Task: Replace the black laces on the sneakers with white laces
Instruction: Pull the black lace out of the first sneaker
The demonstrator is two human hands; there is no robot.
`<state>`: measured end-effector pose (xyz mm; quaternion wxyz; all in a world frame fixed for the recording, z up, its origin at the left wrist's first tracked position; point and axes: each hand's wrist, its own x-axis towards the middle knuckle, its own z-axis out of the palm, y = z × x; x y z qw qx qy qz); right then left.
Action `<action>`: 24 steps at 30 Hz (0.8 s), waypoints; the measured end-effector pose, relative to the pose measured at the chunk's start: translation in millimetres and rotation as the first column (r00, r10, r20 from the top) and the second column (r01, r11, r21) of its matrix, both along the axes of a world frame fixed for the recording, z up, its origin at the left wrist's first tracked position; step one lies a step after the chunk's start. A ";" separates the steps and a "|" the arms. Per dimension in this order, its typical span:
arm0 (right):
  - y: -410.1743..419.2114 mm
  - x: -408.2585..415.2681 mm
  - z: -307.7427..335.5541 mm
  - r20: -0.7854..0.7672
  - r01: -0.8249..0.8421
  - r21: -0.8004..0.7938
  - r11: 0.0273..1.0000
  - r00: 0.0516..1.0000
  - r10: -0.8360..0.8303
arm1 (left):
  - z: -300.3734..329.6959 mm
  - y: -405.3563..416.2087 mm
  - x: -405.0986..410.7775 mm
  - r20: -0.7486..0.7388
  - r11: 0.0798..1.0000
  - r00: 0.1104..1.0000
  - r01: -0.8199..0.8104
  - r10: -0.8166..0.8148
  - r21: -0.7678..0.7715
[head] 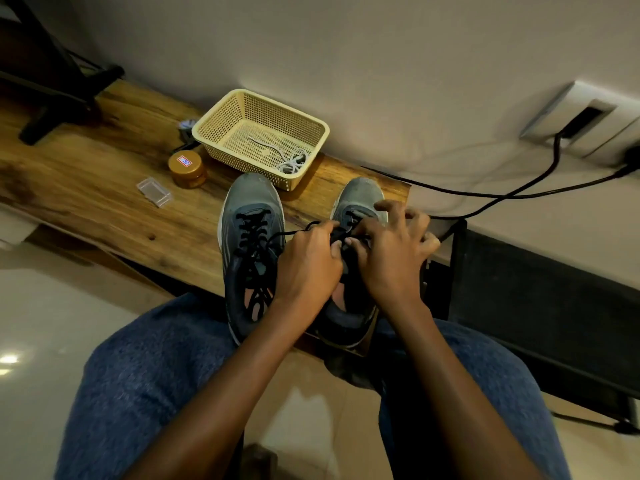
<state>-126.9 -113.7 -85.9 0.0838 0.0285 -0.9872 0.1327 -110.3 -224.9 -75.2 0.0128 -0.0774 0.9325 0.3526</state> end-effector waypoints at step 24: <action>-1.1 -1.7 1.5 -0.095 0.078 -0.069 0.995 0.992 -0.084 | -1.9 1.5 -0.1 -0.024 0.999 1.000 0.009 -0.010 -0.037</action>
